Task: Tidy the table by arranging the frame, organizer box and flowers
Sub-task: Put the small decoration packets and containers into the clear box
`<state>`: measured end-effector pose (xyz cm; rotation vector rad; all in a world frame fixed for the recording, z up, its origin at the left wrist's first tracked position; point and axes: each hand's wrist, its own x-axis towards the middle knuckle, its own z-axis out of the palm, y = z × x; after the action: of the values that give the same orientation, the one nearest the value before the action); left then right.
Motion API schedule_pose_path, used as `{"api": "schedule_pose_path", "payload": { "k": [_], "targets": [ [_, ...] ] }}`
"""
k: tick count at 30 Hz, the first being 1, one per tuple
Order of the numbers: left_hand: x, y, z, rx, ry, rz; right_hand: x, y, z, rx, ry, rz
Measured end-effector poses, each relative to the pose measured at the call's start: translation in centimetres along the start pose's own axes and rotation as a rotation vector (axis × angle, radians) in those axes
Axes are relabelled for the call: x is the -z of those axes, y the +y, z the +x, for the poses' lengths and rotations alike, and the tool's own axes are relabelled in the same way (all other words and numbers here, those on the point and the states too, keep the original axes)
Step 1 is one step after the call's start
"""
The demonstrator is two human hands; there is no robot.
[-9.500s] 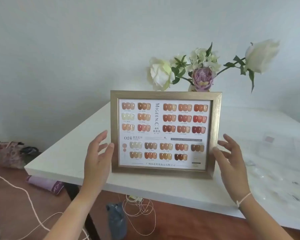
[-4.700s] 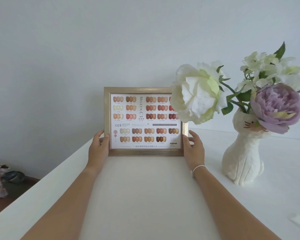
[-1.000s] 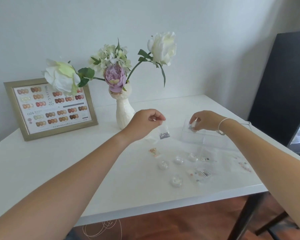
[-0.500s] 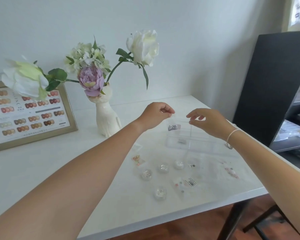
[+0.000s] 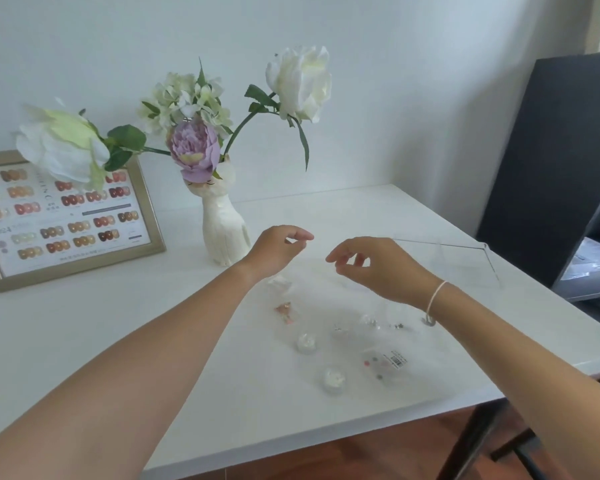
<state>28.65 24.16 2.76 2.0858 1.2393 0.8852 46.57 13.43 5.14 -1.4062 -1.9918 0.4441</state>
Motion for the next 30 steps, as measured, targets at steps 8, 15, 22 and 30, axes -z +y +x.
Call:
{"api": "schedule_pose_path", "payload": {
  "k": [8, 15, 22, 30],
  "targets": [
    [2.6, -4.4, -3.5, 0.086, -0.291, 0.217, -5.6, -2.1, 2.5, -0.003, -0.429, -0.169],
    [3.3, -5.1, -4.0, -0.016, -0.291, 0.337, -6.9, -2.7, 3.4, -0.065, -0.503, -0.256],
    [3.5, -5.5, -4.2, -0.045, -0.224, 0.328, -6.7, -2.4, 3.2, -0.100, -0.491, -0.238],
    [3.5, -5.2, -3.9, -0.017, -0.256, 0.381, -5.9, -1.6, 2.6, -0.095, -0.442, -0.201]
  ]
}}
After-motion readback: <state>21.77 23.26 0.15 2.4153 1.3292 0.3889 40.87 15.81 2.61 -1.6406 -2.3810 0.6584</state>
